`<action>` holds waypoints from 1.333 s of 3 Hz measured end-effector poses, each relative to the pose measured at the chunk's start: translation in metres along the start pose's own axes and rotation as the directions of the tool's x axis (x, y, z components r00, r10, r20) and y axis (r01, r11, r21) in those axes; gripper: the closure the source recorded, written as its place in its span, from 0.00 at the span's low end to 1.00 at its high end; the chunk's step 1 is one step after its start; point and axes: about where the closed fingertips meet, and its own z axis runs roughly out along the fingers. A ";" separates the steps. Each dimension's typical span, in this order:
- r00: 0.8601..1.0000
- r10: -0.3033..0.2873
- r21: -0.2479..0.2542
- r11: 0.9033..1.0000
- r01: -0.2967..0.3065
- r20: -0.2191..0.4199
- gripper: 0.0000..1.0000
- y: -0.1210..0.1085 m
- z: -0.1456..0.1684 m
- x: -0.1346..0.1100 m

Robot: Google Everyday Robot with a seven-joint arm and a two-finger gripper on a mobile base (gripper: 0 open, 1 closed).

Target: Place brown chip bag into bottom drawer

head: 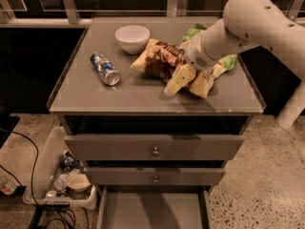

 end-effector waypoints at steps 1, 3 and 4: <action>1.000 0.000 0.002 1.000 0.000 0.000 0.01 0.000 0.001 0.000; 1.000 0.000 0.002 1.000 0.000 0.000 0.41 0.000 0.001 0.000; 1.000 0.000 0.001 1.000 0.000 0.000 0.63 0.000 0.001 0.000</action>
Offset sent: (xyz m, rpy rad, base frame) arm 0.0007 0.0005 -0.0011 0.0000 -0.0016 -0.0007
